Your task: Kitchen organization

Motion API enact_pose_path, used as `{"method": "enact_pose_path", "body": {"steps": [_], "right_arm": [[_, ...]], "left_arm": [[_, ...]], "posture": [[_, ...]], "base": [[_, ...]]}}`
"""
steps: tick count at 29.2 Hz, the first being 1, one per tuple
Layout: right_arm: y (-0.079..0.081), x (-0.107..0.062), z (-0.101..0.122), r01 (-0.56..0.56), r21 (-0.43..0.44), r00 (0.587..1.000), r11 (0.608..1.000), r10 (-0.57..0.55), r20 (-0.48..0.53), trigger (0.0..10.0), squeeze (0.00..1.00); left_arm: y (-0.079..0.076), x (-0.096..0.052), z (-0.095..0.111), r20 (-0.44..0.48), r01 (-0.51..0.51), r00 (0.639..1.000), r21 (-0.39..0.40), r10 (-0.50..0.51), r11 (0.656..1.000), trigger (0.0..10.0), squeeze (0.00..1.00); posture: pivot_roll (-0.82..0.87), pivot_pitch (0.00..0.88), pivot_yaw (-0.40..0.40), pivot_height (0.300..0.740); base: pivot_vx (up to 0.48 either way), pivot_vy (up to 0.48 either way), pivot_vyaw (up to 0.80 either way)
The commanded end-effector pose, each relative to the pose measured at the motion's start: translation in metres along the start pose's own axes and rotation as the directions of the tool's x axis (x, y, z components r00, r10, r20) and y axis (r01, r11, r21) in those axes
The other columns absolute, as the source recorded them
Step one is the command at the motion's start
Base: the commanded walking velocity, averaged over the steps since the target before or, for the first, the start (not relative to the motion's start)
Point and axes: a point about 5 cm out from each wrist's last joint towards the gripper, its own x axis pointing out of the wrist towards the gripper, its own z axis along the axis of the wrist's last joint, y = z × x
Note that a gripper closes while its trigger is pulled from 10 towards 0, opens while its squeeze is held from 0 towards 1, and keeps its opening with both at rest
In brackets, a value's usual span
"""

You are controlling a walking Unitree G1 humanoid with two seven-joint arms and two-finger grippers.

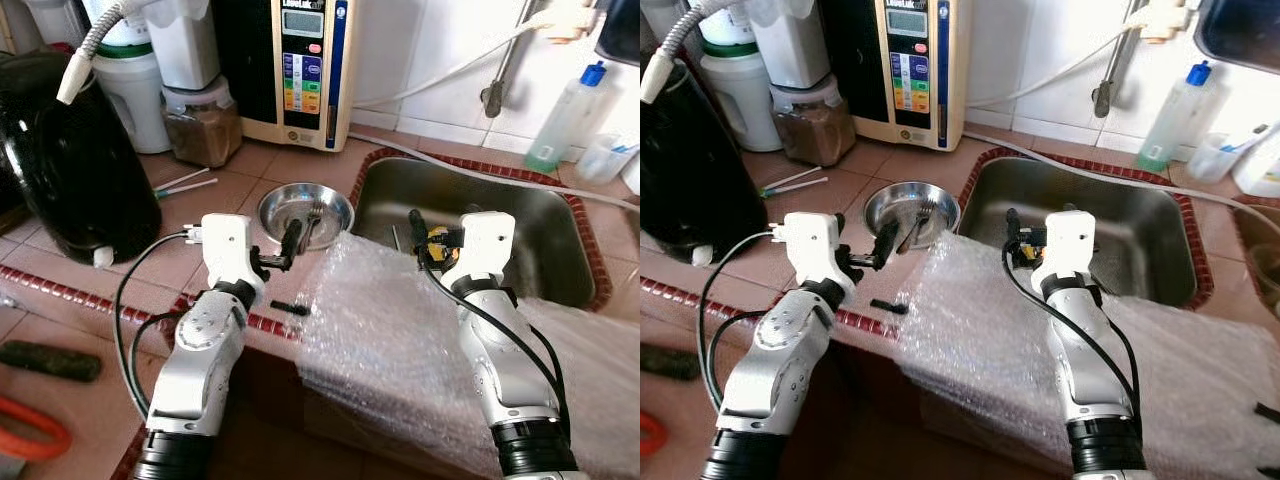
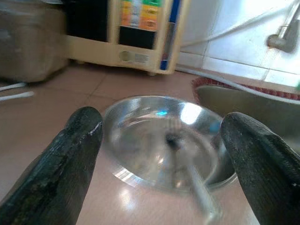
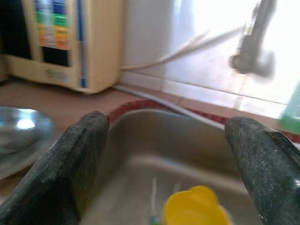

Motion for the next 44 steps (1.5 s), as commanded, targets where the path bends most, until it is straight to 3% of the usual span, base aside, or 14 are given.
{"method": "enact_pose_path", "body": {"steps": [1, 23, 44], "right_arm": [[-0.0084, 0.0002, -0.0002, 0.022, -0.015, 1.0, 1.0, -0.022, -0.008, 10.0, 0.0], [-0.0093, -0.0011, -0.0023, 0.029, -0.017, 0.999, 0.999, -0.029, -0.019, 10.0, 0.0], [-0.0102, -0.001, -0.0042, 0.035, -0.022, 0.999, 0.999, -0.036, -0.028, 10.0, 0.0]], "left_arm": [[-0.0104, 0.0012, 0.0032, 0.013, 0.039, 0.999, -0.007, -0.039, 0.999, 10.0, 0.0], [-0.0151, -0.0004, -0.0007, -0.004, 0.066, 0.998, -0.037, -0.066, 0.997, 10.0, 0.0], [-0.0139, -0.0005, -0.0043, -0.035, 0.064, 0.997, -0.034, -0.065, 0.997, 10.0, 0.0]], "posture": [[0.05, 0.0, -0.03, 0.74], [0.05, 0.0, -0.029, 0.74], [0.05, 0.0, -0.026, 0.74]], "base": [[0.296, 0.0, 0.0], [0.036, 0.0, 0.0], [0.0, -0.366, 0.0]]}}
